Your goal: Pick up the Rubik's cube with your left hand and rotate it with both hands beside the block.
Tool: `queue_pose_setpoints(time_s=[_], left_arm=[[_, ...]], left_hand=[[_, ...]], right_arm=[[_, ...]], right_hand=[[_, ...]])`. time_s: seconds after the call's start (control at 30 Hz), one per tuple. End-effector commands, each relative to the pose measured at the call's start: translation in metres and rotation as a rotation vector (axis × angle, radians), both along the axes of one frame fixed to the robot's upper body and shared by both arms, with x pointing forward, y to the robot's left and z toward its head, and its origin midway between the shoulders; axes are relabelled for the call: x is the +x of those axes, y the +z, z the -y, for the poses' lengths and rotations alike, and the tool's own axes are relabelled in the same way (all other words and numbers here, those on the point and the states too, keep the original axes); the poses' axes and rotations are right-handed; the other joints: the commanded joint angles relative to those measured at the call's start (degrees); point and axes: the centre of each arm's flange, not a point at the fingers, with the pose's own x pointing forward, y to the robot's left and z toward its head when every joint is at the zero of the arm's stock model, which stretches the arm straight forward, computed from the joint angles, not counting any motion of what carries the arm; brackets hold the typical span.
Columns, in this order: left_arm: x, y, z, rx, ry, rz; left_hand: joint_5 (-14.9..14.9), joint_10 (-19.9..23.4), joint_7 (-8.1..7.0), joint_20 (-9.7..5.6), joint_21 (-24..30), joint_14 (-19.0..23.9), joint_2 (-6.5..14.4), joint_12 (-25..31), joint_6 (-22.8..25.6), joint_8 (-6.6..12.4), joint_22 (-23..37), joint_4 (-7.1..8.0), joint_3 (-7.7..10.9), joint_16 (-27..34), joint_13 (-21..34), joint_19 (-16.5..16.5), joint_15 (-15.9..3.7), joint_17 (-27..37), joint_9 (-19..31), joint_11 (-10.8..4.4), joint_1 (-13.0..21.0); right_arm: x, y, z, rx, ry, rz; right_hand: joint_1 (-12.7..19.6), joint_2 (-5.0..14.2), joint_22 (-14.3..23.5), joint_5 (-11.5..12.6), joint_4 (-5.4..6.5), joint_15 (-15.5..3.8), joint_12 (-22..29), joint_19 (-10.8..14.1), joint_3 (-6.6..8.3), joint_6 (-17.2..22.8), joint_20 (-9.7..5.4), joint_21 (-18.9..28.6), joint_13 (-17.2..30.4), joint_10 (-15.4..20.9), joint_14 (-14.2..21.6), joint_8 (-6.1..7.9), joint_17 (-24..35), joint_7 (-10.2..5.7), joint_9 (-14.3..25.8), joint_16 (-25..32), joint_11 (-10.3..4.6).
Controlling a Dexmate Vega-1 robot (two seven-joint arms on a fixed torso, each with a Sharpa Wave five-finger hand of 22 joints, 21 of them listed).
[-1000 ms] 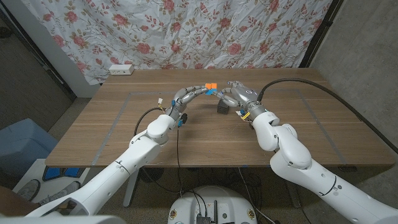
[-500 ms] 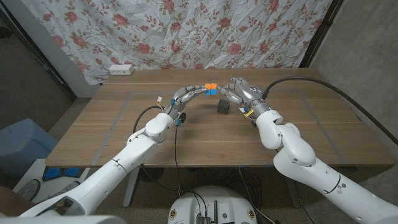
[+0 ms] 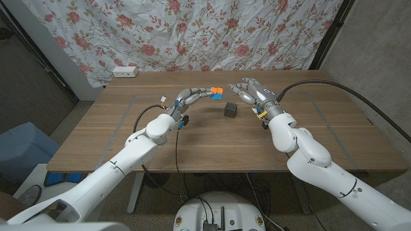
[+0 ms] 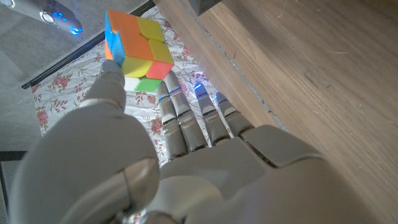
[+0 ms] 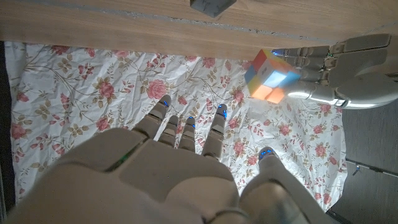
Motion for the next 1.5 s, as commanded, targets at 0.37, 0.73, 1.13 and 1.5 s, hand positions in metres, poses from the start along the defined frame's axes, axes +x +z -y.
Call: queue_pose_setpoints(time_s=[0.37, 0.73, 1.13, 1.5], left_arm=[[0.001, 0.021, -0.011, 0.283, 0.055, 0.077], [0.001, 0.034, -0.016, 0.407, 0.058, 0.107], [-0.003, 0.053, -0.021, 0.559, 0.082, 0.144], [0.003, 0.065, -0.02, 0.68, 0.083, 0.165]], left_hand=[[0.5, -0.11, 0.58, 0.39, 0.16, -0.32, 2.1, -0.32, -0.38, -0.37, 0.13, -0.04, 0.18, -0.46, 0.17, 0.24, -5.87, 0.18, 0.87, -1.4, 1.29], [0.5, -0.19, 0.62, 0.28, 0.18, -0.28, 2.33, -0.34, -0.41, -0.51, 0.14, 0.0, 0.22, -0.5, 0.07, 0.26, -5.96, 0.21, 0.86, -1.41, 1.26], [0.5, 0.02, 0.61, 0.25, 0.19, -0.21, 2.36, -0.19, -0.3, -0.58, 0.13, -0.1, 0.26, -0.56, 0.09, 0.3, -5.99, 0.19, 0.85, -1.51, 1.4], [0.48, -0.06, 0.43, 0.22, 0.22, -0.07, 2.48, -0.19, -0.35, -0.68, 0.13, -0.01, 0.23, -0.52, 0.07, 0.37, -6.26, 0.23, 0.85, -1.72, 1.3]], right_arm=[[0.021, 0.004, 0.031, 0.209, 0.089, -0.034], [0.039, -0.002, 0.054, 0.358, 0.206, -0.069], [0.055, -0.006, 0.074, 0.455, 0.273, -0.087], [0.071, -0.014, 0.083, 0.536, 0.313, -0.104]], right_hand=[[0.32, 0.79, 0.09, 0.13, -0.75, 0.95, 0.07, 2.08, 0.68, -5.08, -0.18, 0.01, 0.04, 1.5, 2.08, -0.67, -0.34, -1.43, -0.09, 0.39, 0.91], [0.44, 0.88, 0.04, 0.22, -1.26, -0.94, 0.04, 1.24, 1.2, -10.98, 1.39, -0.98, -0.08, 3.05, 3.97, -0.78, -0.95, -2.3, -0.29, 0.43, 0.58], [-0.77, 0.99, 0.06, 0.27, -0.5, -1.2, -0.41, -2.2, 1.12, -13.75, 1.44, -1.84, -0.12, 2.86, 3.07, -0.47, -1.21, -2.91, -0.38, -0.34, 0.15], [-0.91, 0.84, 0.1, 0.36, -0.37, -3.31, -0.49, -3.63, 1.31, -15.71, -0.32, -1.62, -0.23, 3.4, 3.19, -0.2, -1.74, -1.84, -0.44, -0.78, -1.96]])
